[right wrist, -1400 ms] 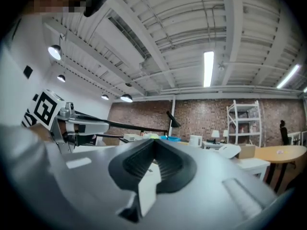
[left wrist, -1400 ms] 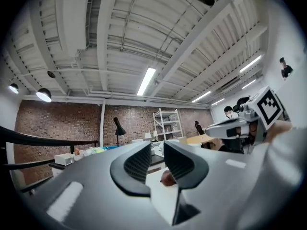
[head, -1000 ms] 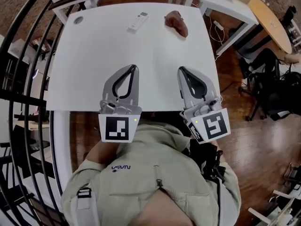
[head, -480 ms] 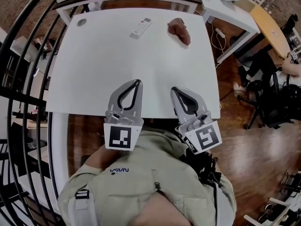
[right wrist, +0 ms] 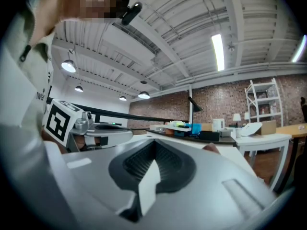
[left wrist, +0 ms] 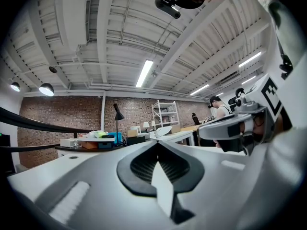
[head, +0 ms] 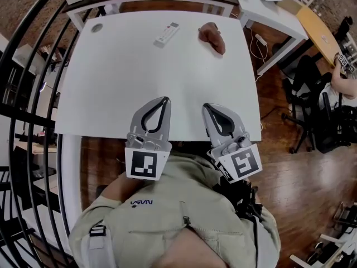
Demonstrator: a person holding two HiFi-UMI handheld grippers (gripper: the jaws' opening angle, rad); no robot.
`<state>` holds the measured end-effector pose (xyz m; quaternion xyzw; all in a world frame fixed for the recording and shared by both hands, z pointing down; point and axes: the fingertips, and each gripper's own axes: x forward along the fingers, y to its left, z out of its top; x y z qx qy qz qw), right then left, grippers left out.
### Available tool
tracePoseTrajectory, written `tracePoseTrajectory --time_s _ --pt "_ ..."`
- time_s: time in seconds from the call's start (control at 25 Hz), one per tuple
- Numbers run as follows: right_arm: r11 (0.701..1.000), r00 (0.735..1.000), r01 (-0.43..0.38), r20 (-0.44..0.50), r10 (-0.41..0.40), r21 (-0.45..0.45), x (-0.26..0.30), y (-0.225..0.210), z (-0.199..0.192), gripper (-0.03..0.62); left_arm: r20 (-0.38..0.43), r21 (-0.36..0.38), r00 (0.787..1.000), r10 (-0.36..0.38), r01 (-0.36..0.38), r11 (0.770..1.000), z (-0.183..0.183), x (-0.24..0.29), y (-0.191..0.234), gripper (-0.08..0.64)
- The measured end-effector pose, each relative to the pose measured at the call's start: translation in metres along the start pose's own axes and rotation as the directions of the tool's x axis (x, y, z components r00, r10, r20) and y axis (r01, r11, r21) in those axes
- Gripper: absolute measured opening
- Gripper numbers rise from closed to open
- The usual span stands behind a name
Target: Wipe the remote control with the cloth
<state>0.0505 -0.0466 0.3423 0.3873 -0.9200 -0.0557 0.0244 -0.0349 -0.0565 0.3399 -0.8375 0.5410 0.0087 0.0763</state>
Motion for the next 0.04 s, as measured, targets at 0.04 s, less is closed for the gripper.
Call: tracePoseTrajectory --time_s 0.04 --pt "1.0 1.0 0.001 -0.001 -0.001 0.0 0.0001 -0.0004 -0.0003 0.002 0.001 -0.002 1.0 -0.001 0.001 1.0 0.0002 0.0004 -0.0006 0.005"
